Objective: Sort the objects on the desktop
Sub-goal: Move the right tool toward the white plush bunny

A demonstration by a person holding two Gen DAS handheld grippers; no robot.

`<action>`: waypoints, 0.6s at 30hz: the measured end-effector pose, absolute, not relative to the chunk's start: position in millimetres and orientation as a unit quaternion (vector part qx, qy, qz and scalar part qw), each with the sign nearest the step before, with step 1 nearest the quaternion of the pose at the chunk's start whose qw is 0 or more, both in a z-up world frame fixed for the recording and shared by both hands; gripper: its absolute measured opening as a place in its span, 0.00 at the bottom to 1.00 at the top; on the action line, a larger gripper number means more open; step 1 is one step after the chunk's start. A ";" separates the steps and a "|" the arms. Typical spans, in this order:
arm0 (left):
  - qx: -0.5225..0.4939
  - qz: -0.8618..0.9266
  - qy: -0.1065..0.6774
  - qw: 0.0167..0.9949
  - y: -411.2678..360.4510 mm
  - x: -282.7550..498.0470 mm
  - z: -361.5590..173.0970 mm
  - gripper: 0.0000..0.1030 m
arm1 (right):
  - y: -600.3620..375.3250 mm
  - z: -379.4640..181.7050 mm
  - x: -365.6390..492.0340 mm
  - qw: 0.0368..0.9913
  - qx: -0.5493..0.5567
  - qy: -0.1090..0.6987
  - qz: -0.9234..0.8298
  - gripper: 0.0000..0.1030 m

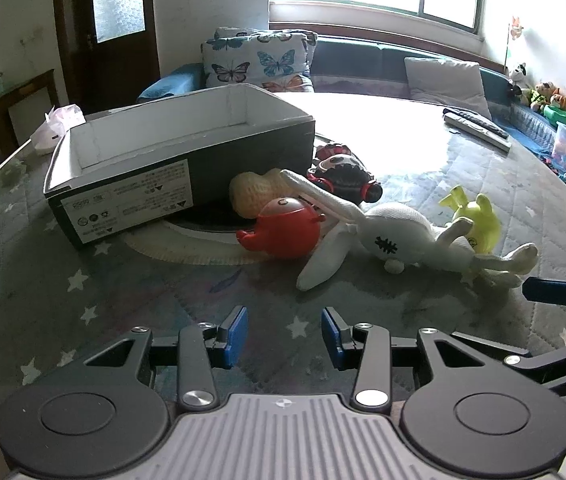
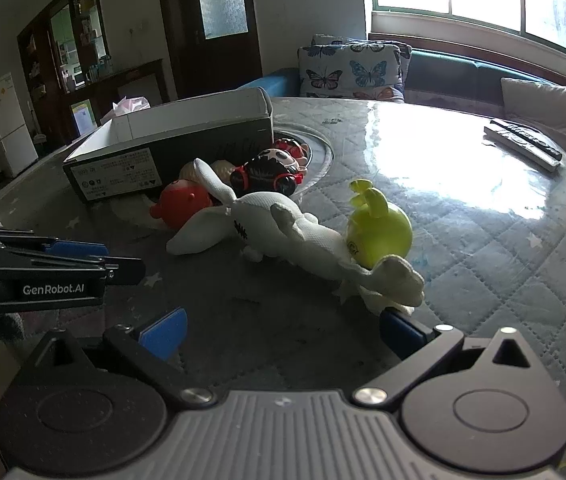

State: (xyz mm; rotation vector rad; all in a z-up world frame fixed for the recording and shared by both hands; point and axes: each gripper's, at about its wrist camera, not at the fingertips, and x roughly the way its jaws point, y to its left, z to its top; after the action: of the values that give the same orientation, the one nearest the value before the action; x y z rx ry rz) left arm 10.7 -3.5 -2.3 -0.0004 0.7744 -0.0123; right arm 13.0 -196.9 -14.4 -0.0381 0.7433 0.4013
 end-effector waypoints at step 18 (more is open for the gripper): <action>0.006 -0.029 0.385 0.923 -13.9 31.5 -4.2 0.42 | -224.7 -12.5 40.0 0.921 -0.007 0.355 0.161 1.00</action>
State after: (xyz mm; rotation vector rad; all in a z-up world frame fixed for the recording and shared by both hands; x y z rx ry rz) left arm 31.5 -13.9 -4.2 0.0119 0.7900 -0.0589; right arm 40.0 -224.7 -12.5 -0.0135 0.7297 0.3305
